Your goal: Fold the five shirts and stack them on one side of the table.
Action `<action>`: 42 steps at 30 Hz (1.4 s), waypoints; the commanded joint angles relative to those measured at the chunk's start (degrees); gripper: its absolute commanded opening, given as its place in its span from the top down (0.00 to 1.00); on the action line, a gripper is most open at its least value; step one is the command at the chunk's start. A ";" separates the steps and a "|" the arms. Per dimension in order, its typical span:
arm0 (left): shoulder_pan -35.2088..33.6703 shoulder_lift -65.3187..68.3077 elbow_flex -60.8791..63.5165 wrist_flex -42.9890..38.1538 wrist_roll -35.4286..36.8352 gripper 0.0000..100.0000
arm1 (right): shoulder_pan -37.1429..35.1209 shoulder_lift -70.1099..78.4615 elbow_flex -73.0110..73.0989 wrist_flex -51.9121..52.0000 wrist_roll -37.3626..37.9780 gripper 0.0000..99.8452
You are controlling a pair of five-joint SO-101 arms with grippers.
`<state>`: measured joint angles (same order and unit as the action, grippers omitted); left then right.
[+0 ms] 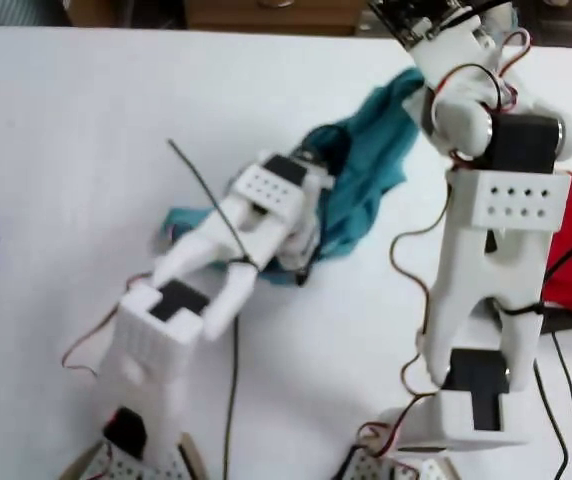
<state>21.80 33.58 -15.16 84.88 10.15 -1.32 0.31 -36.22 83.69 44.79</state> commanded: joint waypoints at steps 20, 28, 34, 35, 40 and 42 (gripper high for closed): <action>-18.02 -4.13 -26.07 15.38 -11.43 0.98 | -8.48 -3.56 -2.29 8.75 -0.26 0.98; -26.11 -16.26 -31.96 17.49 -17.93 0.98 | -12.88 -17.89 -1.93 8.57 0.18 0.98; -33.49 -29.89 -30.37 17.49 -18.02 0.98 | -11.03 -27.74 -1.76 11.38 -0.26 0.98; -34.02 -32.35 -30.37 17.49 -18.02 0.98 | -11.74 -29.23 -1.76 11.91 -0.26 0.98; -34.81 -44.40 -27.47 17.49 -18.02 0.98 | -12.44 -36.09 -0.09 12.26 -0.35 0.98; -34.55 -48.88 -23.43 17.49 -18.02 0.98 | -12.62 -38.64 2.99 12.26 -0.35 0.98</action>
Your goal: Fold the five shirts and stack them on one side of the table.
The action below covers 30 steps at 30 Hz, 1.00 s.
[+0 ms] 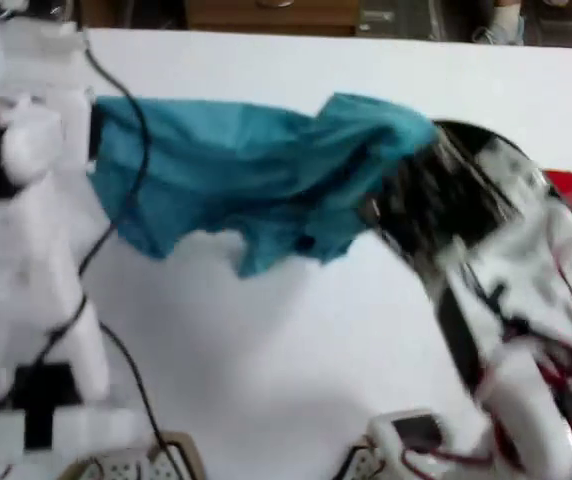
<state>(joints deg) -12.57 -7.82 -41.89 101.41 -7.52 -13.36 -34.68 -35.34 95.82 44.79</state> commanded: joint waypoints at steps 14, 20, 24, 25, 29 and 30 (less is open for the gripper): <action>-0.44 -37.27 16.48 -3.43 -0.53 0.98 | 1.80 -25.54 6.86 -8.48 0.09 0.98; -0.44 -38.95 24.13 -7.12 -0.53 0.98 | 5.41 -23.96 16.62 -11.56 -0.26 0.98; -0.53 -37.89 35.82 -14.68 -0.53 0.98 | 5.41 -22.11 31.91 -15.16 0.18 0.98; -0.53 -37.36 38.90 -16.88 -0.53 0.98 | 5.41 -21.76 36.31 -17.19 0.18 0.98; -0.44 -33.14 50.51 -27.16 -0.35 0.98 | 5.41 -19.65 55.12 -27.91 -0.18 0.98; -0.44 -31.47 53.41 -30.07 -0.26 0.98 | 5.41 -18.86 60.04 -30.90 -0.26 0.98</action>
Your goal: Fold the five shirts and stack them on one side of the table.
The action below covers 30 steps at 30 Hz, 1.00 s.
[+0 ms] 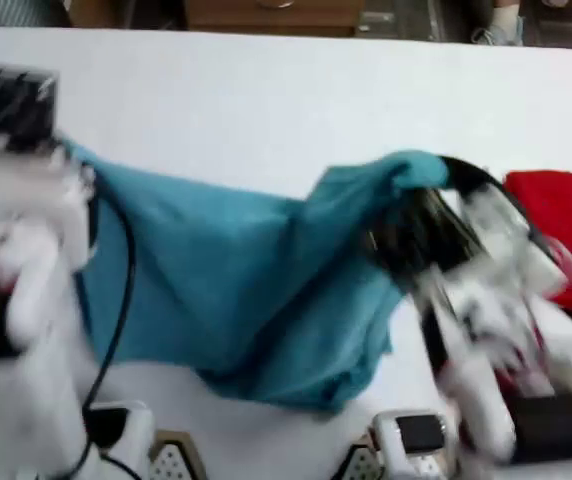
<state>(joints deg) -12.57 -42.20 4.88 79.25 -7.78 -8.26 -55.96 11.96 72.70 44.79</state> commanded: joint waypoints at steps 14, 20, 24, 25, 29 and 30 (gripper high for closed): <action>-1.14 36.84 18.24 -30.15 -0.18 0.98 | -4.70 20.70 38.24 -25.98 0.09 0.77; -4.04 42.64 18.24 -29.80 -2.11 0.98 | 0.31 22.20 26.29 -27.30 -2.29 0.74; -5.89 42.99 18.68 -29.71 -4.13 0.98 | 4.79 25.54 17.14 -31.08 -9.58 0.78; -6.24 42.99 18.77 -29.71 -4.13 0.98 | 5.49 27.47 15.65 -33.36 -10.99 0.79; -7.12 43.08 18.77 -29.19 -4.13 0.98 | 5.85 41.45 10.81 -40.57 -15.74 0.80; -7.38 42.99 18.33 -28.48 -4.13 0.98 | 5.23 45.49 9.58 -39.87 -16.35 0.80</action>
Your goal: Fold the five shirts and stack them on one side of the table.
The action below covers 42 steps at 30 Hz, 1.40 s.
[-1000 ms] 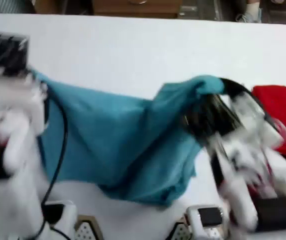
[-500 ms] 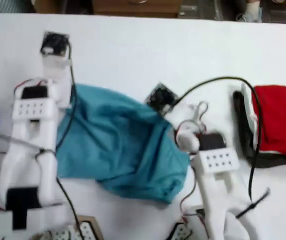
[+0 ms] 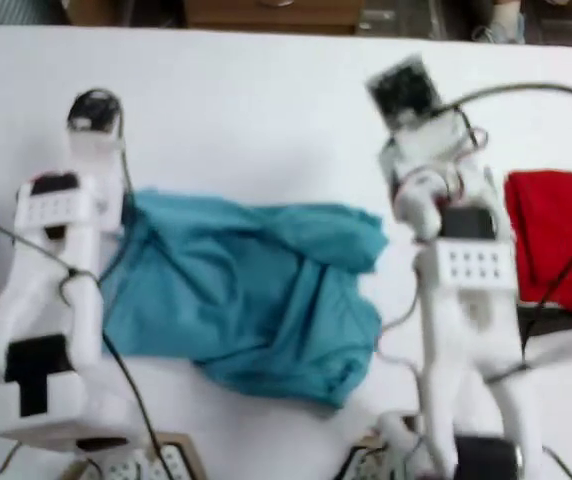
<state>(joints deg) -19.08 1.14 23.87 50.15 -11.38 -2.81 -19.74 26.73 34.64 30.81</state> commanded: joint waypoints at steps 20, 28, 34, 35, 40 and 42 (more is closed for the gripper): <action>-10.46 -0.35 -0.75 0.53 -0.53 0.98 | -20.44 25.80 -11.96 36.18 2.99 0.80; -7.47 -0.26 -0.75 0.97 -0.53 0.98 | -28.26 15.43 -11.78 49.80 16.88 0.80; -5.98 -0.26 -0.31 0.97 -0.53 0.98 | -22.64 6.73 -11.60 51.30 23.65 0.80; -5.98 -0.26 -0.22 0.97 -0.53 0.98 | -21.32 6.55 -11.43 50.95 23.91 0.80; -5.89 -0.26 -0.22 1.23 -0.44 0.98 | -19.82 8.75 -4.40 44.35 24.35 0.80; -5.89 -0.26 -0.57 2.29 -0.44 0.98 | -18.95 9.80 -2.02 38.73 24.35 0.80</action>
<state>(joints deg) -25.41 1.14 23.87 51.21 -11.47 -23.21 -9.89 22.95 79.47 54.81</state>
